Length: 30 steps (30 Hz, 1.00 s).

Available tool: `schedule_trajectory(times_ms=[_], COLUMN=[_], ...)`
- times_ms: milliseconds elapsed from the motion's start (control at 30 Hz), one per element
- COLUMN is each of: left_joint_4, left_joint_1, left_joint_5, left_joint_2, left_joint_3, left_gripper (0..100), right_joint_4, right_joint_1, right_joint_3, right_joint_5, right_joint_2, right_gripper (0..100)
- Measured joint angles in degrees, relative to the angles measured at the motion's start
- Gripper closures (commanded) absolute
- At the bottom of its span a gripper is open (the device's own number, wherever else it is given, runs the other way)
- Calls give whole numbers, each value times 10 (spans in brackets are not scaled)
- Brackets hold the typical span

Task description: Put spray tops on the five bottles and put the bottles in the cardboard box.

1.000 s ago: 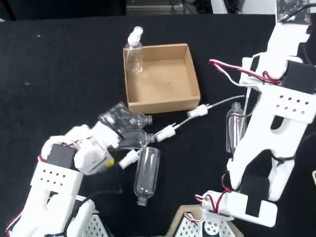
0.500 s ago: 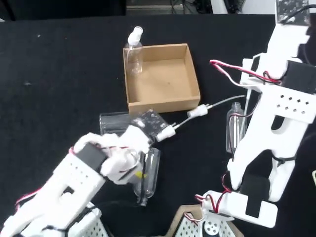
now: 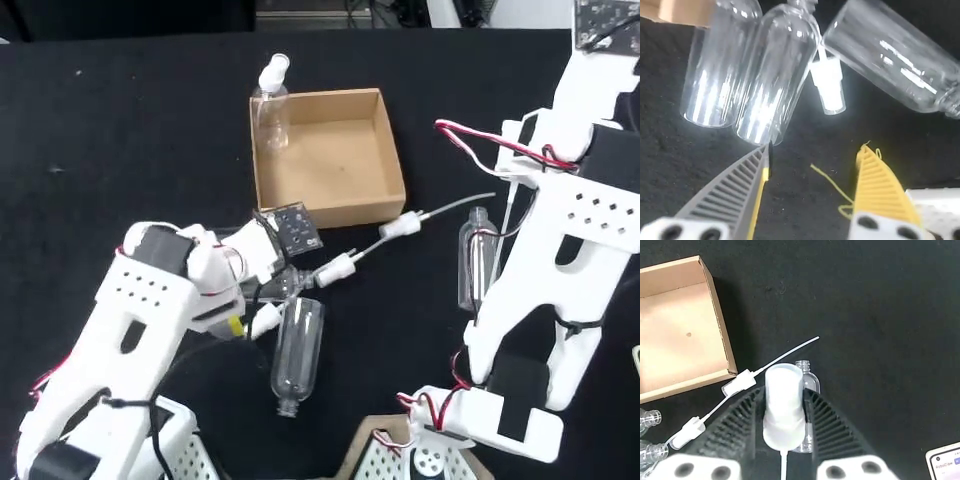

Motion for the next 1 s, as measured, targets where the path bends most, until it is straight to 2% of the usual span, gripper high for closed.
schedule_trajectory(times_ms=[500,733,1000], left_joint_4=[-168,-209,-213], left_joint_1=[-13,-18,-18], left_joint_5=[-7,-7,-9], left_joint_2=[71,71,88], left_joint_3=[81,84,87], left_gripper=[740,734,709], right_joint_4=[0,0,0], right_joint_1=[0,0,0], right_joint_3=[0,0,0], right_joint_5=[7,7,7], right_joint_2=[0,0,0], right_gripper=[988,988,988])
